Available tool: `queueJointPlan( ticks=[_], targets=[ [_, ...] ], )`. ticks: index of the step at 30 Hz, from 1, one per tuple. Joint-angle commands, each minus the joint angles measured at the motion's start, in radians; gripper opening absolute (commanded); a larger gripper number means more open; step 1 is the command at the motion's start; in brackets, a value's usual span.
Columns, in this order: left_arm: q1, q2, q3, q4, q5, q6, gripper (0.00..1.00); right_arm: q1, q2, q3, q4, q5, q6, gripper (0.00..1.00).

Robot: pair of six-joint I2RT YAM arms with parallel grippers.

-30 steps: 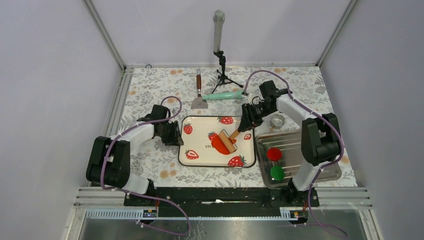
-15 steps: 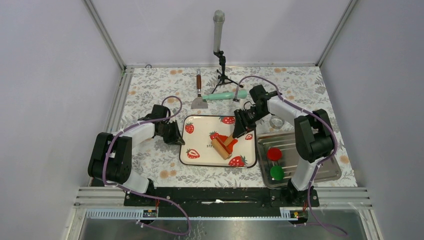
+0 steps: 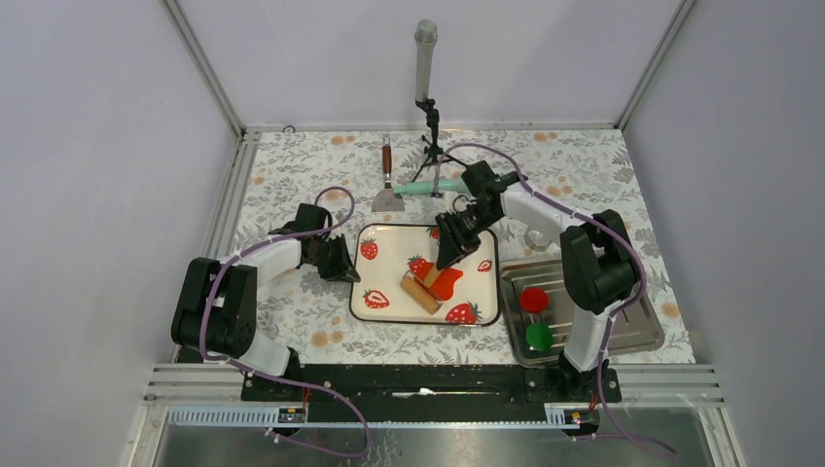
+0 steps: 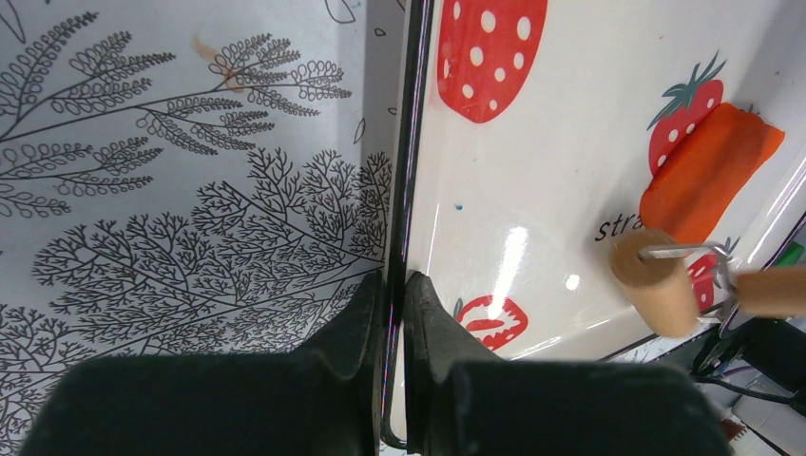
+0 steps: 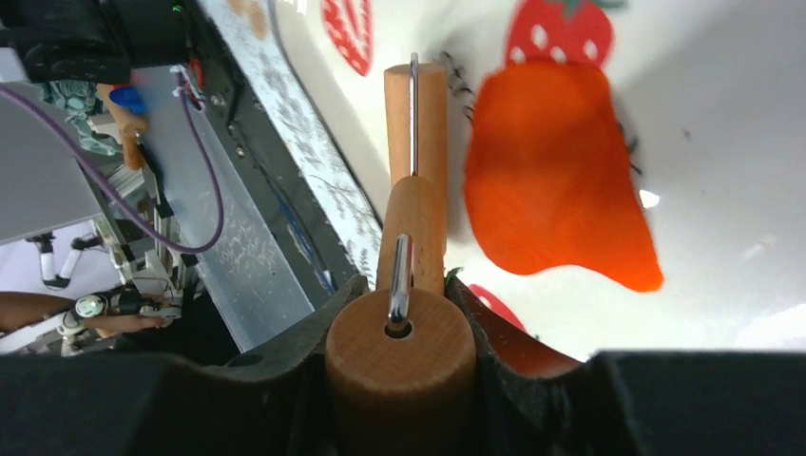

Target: Roll out the dumpling wrappers from the dough

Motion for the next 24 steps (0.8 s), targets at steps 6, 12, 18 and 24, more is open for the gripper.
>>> queueJointPlan(
  ticks=[6,12,18,24],
  targets=[
    [0.002,-0.014,-0.021,0.021,-0.039,0.015,0.0,0.128,-0.083,0.429,-0.373,0.197,-0.436,0.0],
    [0.002,-0.01,-0.004,0.023,-0.045,0.017,0.0,0.323,-0.167,0.378,-0.386,0.598,-0.676,0.0],
    [0.004,0.033,0.042,0.048,-0.022,0.004,0.0,0.465,-0.245,0.223,-0.243,0.823,-0.792,0.0],
    [0.007,0.075,0.076,0.02,-0.013,0.017,0.0,0.488,-0.264,0.109,-0.148,0.882,-0.784,0.0]
  ],
)
